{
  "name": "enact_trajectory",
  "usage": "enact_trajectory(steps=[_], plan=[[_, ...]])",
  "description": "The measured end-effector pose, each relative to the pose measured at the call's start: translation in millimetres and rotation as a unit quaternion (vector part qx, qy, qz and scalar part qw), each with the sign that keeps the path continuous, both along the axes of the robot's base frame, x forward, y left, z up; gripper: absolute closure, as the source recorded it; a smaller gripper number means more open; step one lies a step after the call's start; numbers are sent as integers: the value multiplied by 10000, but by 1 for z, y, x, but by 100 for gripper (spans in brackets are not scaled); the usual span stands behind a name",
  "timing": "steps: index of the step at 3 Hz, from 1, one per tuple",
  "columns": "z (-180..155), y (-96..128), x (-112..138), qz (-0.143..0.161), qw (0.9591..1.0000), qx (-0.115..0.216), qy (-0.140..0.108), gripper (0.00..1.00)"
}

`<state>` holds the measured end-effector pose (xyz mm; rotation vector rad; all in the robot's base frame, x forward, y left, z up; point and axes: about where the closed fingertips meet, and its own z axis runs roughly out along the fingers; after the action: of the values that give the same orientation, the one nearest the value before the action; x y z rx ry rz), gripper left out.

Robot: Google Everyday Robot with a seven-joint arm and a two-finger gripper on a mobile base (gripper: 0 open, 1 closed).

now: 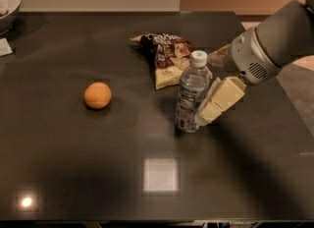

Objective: Move blue plastic bottle near orange

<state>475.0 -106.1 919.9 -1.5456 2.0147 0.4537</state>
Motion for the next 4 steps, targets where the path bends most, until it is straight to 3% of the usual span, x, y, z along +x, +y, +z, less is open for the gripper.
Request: enact_trajectory(steps=[1, 4], plan=[[-2, 9, 3, 63, 9998, 164, 8, 18], [24, 46, 17, 473, 9978, 429, -175, 88]])
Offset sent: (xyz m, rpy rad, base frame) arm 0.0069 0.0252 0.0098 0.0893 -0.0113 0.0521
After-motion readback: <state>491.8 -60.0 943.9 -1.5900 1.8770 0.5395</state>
